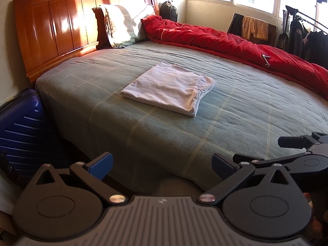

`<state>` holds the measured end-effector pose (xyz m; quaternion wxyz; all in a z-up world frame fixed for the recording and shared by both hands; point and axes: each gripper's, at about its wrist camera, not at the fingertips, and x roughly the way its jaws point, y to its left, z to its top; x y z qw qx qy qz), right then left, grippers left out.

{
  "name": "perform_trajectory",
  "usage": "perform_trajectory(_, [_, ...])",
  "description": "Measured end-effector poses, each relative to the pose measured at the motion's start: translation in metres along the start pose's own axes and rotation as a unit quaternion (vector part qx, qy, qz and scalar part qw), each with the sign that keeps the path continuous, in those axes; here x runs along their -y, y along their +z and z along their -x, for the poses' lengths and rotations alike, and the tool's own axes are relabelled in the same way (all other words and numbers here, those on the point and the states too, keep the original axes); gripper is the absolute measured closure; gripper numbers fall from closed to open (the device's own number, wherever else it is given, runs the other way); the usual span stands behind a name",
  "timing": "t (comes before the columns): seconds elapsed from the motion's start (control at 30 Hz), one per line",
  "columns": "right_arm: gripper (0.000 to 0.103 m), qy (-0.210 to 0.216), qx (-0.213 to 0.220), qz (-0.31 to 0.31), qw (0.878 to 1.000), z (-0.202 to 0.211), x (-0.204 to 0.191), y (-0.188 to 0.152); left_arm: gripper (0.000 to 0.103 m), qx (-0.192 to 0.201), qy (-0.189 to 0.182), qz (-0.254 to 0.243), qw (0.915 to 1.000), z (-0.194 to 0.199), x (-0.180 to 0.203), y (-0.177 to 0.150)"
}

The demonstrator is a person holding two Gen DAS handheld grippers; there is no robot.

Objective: Fold clothes

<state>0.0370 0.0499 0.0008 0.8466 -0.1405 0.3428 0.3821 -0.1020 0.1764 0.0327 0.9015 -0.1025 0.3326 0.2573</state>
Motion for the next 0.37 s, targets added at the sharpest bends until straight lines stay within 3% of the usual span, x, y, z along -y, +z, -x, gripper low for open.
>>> perform_trajectory(0.37, [0.0,0.0,0.0,-0.001,1.0,0.001,0.0018,-0.0003,0.001,0.001,0.001,-0.001,1.0,0.0002,0.0006,0.0005])
